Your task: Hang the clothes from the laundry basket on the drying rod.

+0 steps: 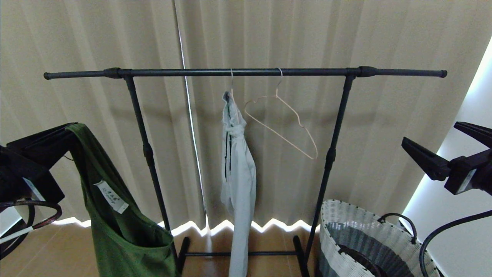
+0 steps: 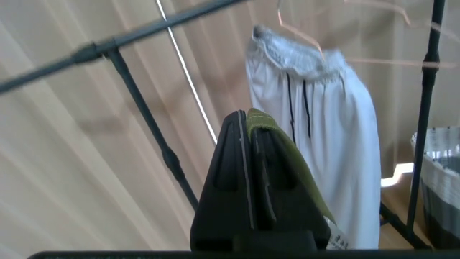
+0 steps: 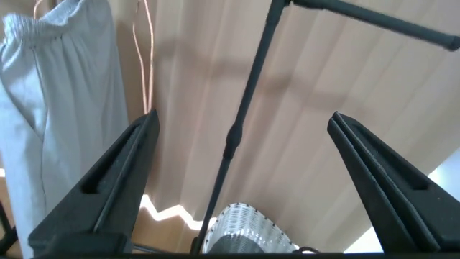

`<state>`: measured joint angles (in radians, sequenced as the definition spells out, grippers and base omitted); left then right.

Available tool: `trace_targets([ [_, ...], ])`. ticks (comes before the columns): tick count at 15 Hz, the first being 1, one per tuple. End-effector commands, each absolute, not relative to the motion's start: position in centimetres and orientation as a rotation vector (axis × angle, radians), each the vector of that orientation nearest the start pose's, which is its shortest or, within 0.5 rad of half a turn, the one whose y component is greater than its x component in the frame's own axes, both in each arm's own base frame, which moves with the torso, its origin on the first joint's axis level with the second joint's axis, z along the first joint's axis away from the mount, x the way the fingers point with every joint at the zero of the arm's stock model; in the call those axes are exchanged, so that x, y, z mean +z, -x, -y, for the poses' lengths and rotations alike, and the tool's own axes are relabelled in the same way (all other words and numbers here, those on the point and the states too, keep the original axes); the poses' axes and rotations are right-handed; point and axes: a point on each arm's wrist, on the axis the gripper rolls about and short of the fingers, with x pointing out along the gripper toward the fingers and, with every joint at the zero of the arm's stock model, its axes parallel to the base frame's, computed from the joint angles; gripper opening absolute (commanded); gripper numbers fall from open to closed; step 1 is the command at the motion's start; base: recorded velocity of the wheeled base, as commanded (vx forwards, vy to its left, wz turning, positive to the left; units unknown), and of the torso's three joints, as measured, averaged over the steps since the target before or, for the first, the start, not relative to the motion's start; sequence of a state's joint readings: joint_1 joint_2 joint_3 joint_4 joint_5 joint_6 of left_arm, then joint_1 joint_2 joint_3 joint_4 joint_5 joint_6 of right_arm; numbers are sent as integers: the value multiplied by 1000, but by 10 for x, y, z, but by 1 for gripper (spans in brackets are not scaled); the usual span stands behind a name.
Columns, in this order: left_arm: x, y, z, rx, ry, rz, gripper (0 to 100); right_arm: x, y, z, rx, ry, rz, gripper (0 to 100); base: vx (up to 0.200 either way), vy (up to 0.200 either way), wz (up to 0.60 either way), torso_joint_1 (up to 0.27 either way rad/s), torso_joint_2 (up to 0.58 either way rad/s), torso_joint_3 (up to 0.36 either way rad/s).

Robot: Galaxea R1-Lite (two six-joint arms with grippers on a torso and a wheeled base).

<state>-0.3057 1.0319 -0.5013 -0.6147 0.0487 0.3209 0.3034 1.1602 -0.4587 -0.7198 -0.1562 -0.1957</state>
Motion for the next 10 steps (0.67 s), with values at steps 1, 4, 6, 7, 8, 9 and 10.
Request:
trace_targets([
  [1,243,-131,40,-241,-304,122,0,221,-159,-46,153,193,30,100,0,0,0,95,-246,-134],
  [4,242,-131,40,-241,-301,120,0,221,-158,-47,198,193,32,100,0,0,0,32,-68,-42],
  [6,242,-131,40,-241,-300,118,0,219,-158,-47,198,194,26,100,0,0,0,0,0,0],
  [7,242,-130,40,-241,-299,121,0,219,-158,-47,198,194,26,100,0,200,0,2,-2,2],
  [8,242,-130,40,-241,-299,123,0,219,-158,-47,198,194,26,100,0,200,0,2,2,2],
  [9,242,-130,40,-241,-299,121,0,219,-158,-47,198,195,24,100,0,200,0,-2,2,2],
  [10,242,-130,40,-241,-299,123,0,219,-158,-47,198,195,24,100,0,200,0,-2,-2,7],
])
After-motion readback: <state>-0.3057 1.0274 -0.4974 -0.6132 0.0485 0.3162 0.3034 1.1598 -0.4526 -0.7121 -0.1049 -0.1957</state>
